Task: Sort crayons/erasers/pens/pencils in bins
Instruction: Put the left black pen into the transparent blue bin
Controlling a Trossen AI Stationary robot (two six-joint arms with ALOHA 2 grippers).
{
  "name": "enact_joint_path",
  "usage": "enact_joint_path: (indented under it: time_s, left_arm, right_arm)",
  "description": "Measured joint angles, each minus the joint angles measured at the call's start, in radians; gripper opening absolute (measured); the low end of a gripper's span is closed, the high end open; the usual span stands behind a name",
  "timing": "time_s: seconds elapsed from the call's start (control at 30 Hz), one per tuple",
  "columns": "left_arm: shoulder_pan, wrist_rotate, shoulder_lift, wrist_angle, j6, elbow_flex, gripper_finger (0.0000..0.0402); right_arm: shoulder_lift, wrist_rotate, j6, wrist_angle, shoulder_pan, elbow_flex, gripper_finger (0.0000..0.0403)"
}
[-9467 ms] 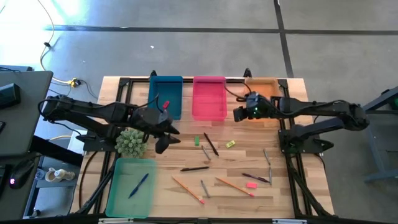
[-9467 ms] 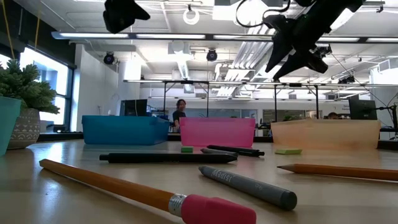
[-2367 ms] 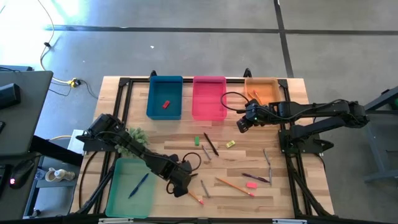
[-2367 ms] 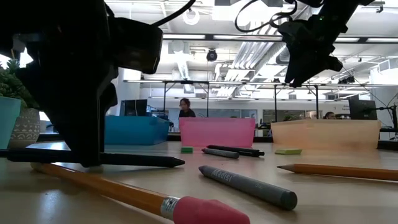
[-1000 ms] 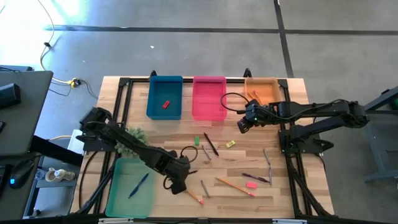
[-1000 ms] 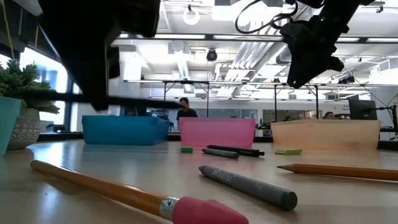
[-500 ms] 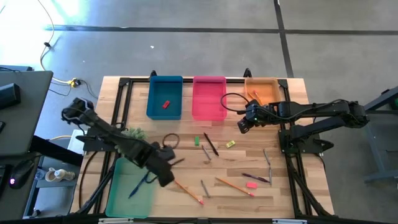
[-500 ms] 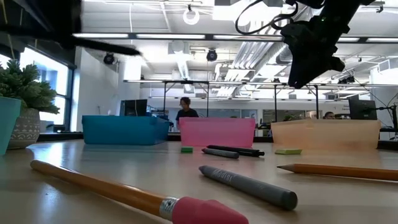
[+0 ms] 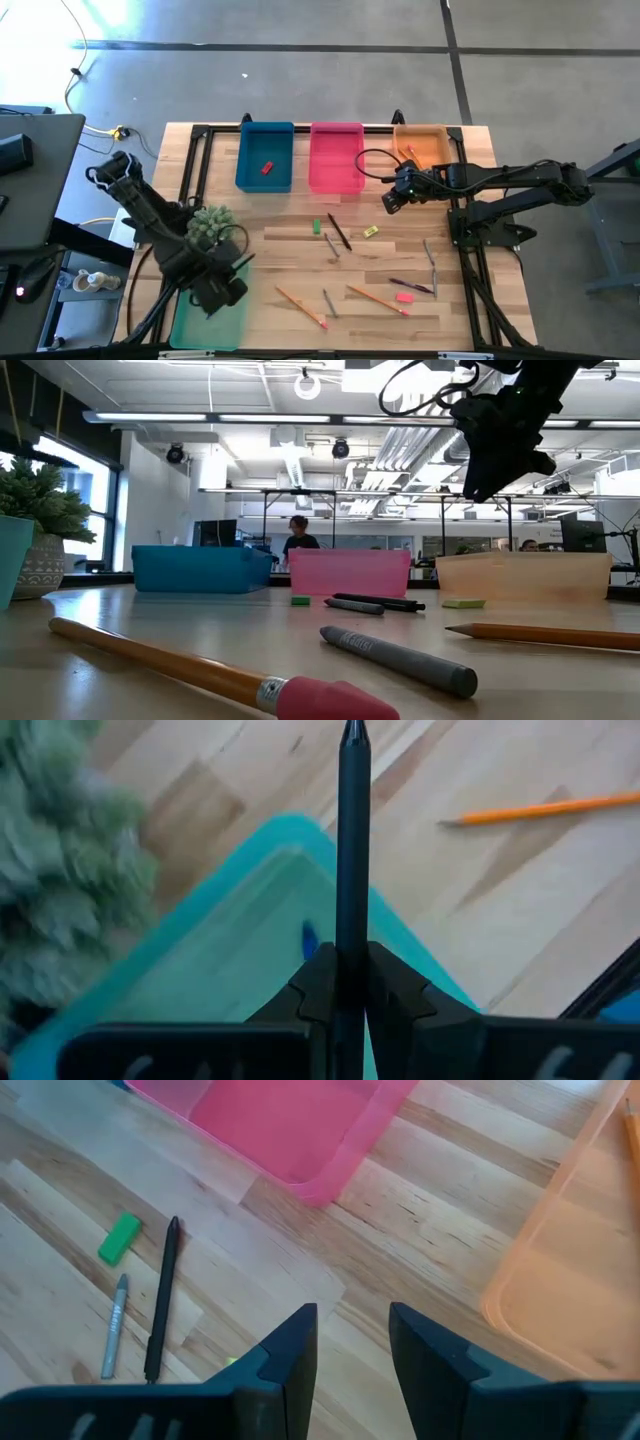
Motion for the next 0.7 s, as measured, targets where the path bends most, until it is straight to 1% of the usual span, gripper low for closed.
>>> enact_joint_path:
  time_s: [0.13,0.3,0.53,0.7]
  left_arm:
    - [-0.087,0.0,0.0,0.001,-0.163,-0.032,0.002]
    - [-0.171,0.012,0.0,0.034,-0.32,-0.086,0.0021]
    - [-0.254,0.051,0.001,0.102,-0.456,-0.159,0.0021]
    - [-0.282,0.077,0.001,0.161,-0.505,-0.212,0.0021]
  right_arm:
    - [0.0,0.0,0.021,0.0,0.0,0.0,0.0118]
    - [0.0,0.0,0.024,0.0,0.0,0.0,0.0118]
    - [0.0,0.0,0.042,0.0,0.0,0.0,0.0118]
    - [0.0,-0.005,0.075,0.0,0.0,0.0,0.0118]
